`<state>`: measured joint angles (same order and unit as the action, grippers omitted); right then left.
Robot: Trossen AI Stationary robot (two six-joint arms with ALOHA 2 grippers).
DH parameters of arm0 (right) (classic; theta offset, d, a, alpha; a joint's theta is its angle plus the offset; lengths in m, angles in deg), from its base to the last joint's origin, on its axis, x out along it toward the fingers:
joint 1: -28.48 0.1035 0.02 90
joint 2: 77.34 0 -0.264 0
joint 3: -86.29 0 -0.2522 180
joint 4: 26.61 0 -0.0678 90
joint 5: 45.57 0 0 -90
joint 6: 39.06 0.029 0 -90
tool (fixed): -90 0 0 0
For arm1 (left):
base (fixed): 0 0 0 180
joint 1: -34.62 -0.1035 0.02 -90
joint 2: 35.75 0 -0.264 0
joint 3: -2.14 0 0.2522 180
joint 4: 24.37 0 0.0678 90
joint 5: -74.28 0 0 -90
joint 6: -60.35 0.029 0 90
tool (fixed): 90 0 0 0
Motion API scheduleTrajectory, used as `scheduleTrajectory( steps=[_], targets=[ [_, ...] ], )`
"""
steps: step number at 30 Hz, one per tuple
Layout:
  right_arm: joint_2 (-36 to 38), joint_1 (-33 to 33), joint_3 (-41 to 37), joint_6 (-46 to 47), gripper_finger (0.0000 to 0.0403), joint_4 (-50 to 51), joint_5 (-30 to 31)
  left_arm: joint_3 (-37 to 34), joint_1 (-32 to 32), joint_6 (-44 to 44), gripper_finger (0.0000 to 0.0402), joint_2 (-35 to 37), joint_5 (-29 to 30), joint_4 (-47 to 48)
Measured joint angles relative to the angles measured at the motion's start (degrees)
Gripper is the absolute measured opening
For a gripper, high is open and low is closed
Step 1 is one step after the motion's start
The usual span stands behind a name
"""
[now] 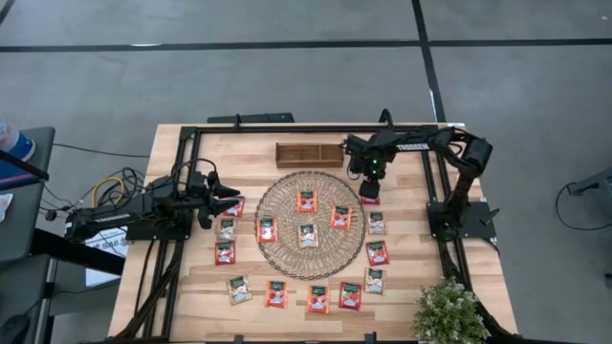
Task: Pick & Place Tea
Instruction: Put the red tea bag into the right section of the wooden organizer
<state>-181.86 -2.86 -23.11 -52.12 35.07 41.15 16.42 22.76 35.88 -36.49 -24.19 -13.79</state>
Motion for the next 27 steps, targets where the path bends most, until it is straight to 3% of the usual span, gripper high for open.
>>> scheduleTrajectory(
  steps=[11,27],
  targets=[
    [4.7,0.7,-2.5,1.6,0.0085,-3.1,0.4,0.0,0.0,-0.6,0.0170,0.0,-0.3,0.0],
    [9.9,0.7,-2.6,4.1,0.0004,-0.1,0.5,0.0,0.0,-0.6,0.0170,0.0,-0.3,0.0]
  ],
)
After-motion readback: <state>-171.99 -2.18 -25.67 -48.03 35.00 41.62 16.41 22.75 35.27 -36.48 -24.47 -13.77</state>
